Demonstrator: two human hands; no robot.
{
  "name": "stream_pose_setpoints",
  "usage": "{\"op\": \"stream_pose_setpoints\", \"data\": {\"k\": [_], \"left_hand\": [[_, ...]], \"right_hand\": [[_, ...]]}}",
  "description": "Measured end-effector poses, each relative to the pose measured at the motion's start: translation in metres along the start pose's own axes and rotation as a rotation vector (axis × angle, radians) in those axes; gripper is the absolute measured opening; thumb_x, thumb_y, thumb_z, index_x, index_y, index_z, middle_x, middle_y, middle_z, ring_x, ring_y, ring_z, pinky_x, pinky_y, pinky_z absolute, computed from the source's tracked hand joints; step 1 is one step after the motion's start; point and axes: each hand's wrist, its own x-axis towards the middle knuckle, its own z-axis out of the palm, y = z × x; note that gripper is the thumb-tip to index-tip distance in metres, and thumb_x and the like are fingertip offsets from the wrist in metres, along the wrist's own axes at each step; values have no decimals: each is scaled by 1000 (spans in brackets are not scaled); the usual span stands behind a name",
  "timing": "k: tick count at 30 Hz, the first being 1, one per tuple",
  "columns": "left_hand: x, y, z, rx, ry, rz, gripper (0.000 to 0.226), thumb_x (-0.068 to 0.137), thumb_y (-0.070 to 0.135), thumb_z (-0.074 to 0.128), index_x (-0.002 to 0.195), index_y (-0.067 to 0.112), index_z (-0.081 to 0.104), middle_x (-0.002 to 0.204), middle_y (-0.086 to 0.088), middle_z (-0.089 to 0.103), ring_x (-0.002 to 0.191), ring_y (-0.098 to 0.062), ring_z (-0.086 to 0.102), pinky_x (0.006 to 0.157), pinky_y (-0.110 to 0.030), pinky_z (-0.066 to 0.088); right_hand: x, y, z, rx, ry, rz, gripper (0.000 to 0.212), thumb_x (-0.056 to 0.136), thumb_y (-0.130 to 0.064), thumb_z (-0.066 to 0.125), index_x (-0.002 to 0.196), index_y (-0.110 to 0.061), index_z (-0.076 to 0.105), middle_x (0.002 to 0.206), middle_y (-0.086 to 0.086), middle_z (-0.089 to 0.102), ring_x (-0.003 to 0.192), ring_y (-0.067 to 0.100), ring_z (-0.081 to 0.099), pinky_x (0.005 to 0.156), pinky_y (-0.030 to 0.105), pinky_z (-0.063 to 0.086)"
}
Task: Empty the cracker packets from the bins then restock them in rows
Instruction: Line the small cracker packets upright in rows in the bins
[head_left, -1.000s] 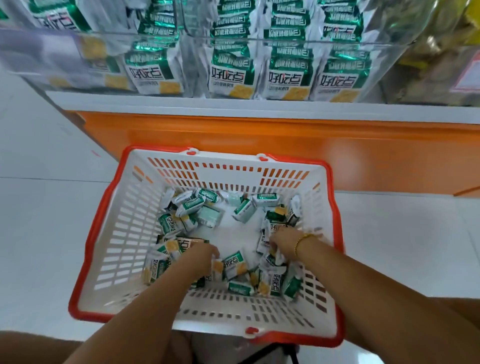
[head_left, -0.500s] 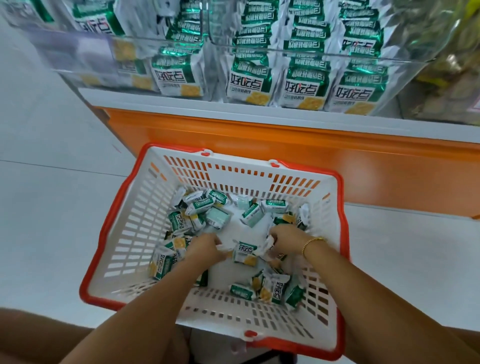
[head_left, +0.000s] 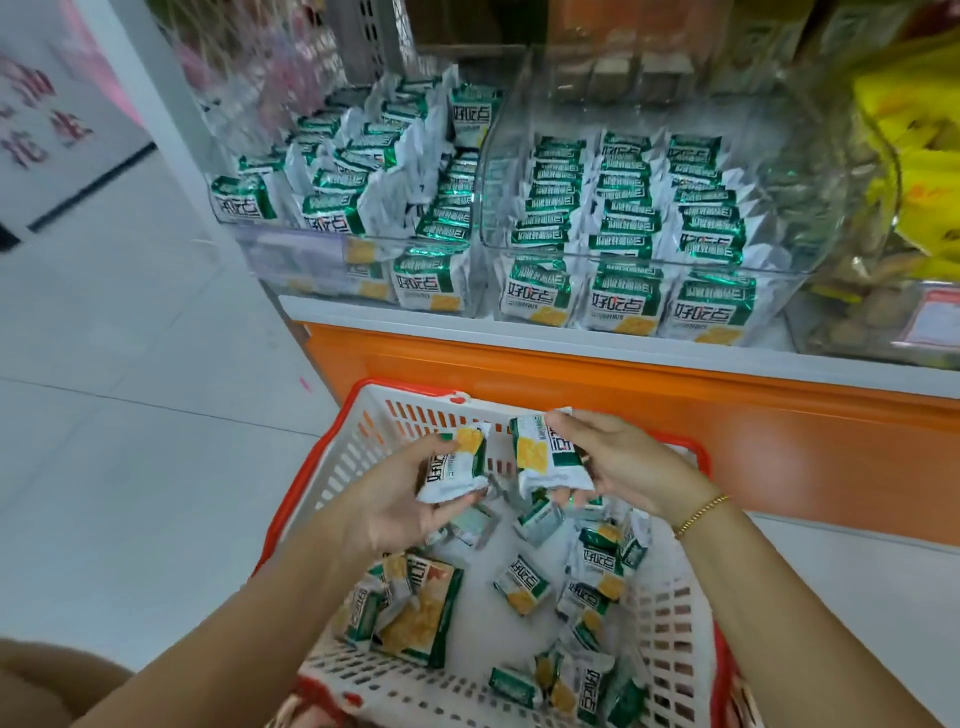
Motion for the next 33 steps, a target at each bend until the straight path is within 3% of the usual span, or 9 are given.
{"op": "stream_pose_setpoints", "data": {"k": [6, 9, 12, 15, 18, 22, 25, 28, 33], "left_hand": [[-49, 31, 1, 674, 56, 137, 23, 77, 9, 74, 97, 4, 65, 118, -10, 64, 108, -21, 62, 83, -27, 53], [-69, 40, -1, 792, 103, 244, 30, 77, 4, 75, 104, 6, 63, 99, -13, 64, 97, -25, 61, 78, -27, 48], [-86, 49, 5, 772, -3, 242, 40, 72, 3, 70, 112, 3, 62, 98, -13, 71, 93, -25, 65, 82, -32, 49], [-97, 61, 12, 739, -139, 252, 29, 53, 12, 73, 81, 14, 77, 87, -11, 74, 77, -19, 70, 68, -29, 57], [-106, 75, 19, 836, -186, 257, 9, 73, 18, 76, 82, 18, 77, 92, -6, 74, 83, -18, 70, 64, -25, 56], [-109, 96, 19, 929, -284, 265, 79, 70, 74, 54, 125, 18, 58, 120, -6, 67, 111, -22, 63, 89, -34, 53], [-111, 109, 22, 919, -354, 346, 98, 56, 79, 65, 130, 15, 55, 126, -5, 63, 114, -20, 60, 96, -38, 49], [-111, 117, 33, 1042, -304, 548, 78, 66, 58, 78, 122, 7, 60, 122, -19, 61, 115, -38, 56, 107, -62, 31], [-117, 142, 44, 951, -163, 846, 42, 74, 39, 76, 111, 22, 68, 108, 8, 72, 102, -11, 66, 98, -42, 48]], "right_hand": [[-30, -50, 22, -374, -5, -312, 45, 64, -45, 75, 104, -25, 67, 80, -16, 69, 66, 6, 60, 66, 27, 47], [-43, -67, 33, -493, -47, -369, 44, 56, -54, 76, 96, -39, 65, 102, -30, 63, 96, -7, 60, 94, 26, 45], [-53, -77, 48, -692, -115, -496, 48, 63, -57, 75, 105, -34, 67, 113, -29, 49, 102, -10, 50, 85, 15, 39], [-60, -83, 57, -794, -101, -535, 38, 69, -52, 74, 103, -37, 65, 127, -29, 40, 117, -12, 40, 89, 6, 36], [-64, -91, 60, -774, -105, -514, 32, 67, -61, 71, 92, -43, 61, 134, -32, 41, 119, -10, 43, 89, 17, 39], [-66, -106, 63, -706, -68, -488, 42, 63, -61, 73, 88, -33, 56, 123, -10, 59, 87, -5, 60, 65, 17, 43], [-66, -123, 65, -651, 14, -474, 49, 58, -56, 75, 94, -32, 51, 109, -3, 62, 62, -4, 49, 61, 16, 39], [-62, -149, 65, -710, 56, -427, 60, 53, -59, 73, 107, -43, 52, 110, -23, 58, 95, -11, 56, 75, 11, 44], [-52, -207, 75, -916, 149, -471, 55, 58, -58, 73, 108, -46, 53, 107, -30, 52, 94, -20, 48, 75, 5, 41]]}}
